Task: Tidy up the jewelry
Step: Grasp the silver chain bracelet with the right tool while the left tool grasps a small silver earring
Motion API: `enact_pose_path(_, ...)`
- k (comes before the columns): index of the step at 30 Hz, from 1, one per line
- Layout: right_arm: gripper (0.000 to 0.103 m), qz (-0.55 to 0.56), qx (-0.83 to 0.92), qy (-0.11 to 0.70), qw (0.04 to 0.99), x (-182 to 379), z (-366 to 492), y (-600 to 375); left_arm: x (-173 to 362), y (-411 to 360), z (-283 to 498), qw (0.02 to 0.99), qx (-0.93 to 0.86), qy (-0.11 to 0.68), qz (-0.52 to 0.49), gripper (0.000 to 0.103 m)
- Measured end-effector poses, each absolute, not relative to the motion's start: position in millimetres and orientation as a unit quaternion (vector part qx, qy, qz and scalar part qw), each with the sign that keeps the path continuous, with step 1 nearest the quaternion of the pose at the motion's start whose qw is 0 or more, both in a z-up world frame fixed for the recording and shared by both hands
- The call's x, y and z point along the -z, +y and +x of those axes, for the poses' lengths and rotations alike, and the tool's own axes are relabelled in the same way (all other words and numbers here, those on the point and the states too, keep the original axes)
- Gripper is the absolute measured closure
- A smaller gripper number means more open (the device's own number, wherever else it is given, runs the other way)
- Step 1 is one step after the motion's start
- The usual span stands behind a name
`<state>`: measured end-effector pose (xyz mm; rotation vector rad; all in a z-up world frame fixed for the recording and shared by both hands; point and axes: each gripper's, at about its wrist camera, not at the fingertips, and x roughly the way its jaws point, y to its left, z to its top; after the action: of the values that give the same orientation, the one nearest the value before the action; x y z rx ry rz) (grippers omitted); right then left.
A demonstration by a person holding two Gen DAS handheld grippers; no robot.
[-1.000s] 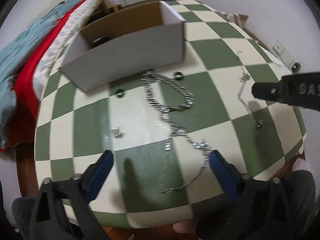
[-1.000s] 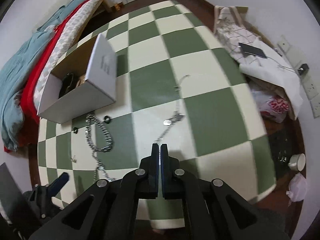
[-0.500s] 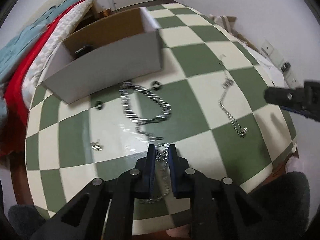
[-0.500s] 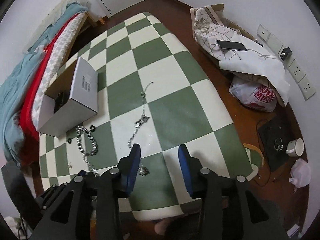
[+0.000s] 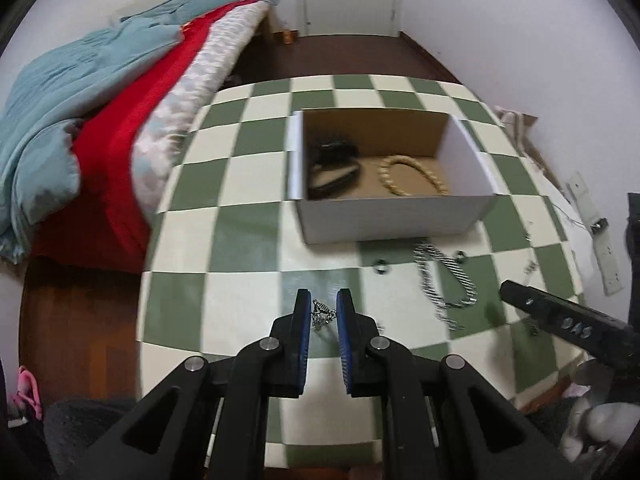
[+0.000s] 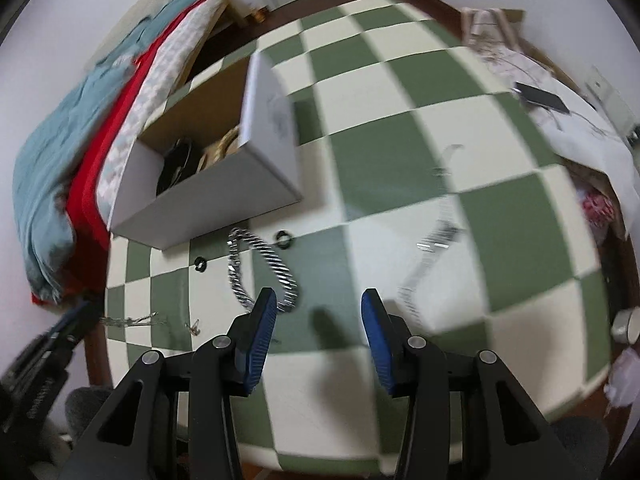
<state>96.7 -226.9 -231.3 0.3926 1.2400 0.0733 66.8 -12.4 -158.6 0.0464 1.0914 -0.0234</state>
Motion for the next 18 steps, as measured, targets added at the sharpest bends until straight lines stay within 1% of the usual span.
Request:
enact_pose_path(4, 0.057, 0.096, -0.020, 0.579, 0.809, 242, 107, -191, 168, 1, 71, 0.851, -0.002, 0.525, 0.019, 0.093)
enact_pose_path(5, 0.058, 0.067, -0.014, 0.578, 0.813, 242, 107, -182, 170, 3, 71, 0.849, -0.004, 0.528, 0.017, 0.093)
enact_pose_path(7, 0.070, 0.018, -0.004, 0.578, 0.816, 244, 106, -169, 175, 4, 70, 0.847, -0.004, 0.532, 0.015, 0.093)
enact_pose_path(8, 0.093, -0.003, -0.001, 0.574, 0.819, 245, 104, -164, 176, 5, 69, 0.846, -0.003, 0.533, 0.014, 0.093)
enact_pose_path(11, 0.095, 0.007, -0.006, 0.577, 0.817, 244, 102, -169, 179, 4, 69, 0.844, -0.001, 0.537, 0.011, 0.093)
enact_pose_path(13, 0.095, 0.037, -0.007, 0.575, 0.817, 242, 98, -180, 179, 2, 69, 0.845, 0.001, 0.535, 0.010, 0.093)
enact_pose_path(18, 0.095, 0.090, -0.017, 0.553, 0.828, 218, 86, -201, 168, -1, 68, 0.850, 0.009, 0.527, 0.005, 0.093)
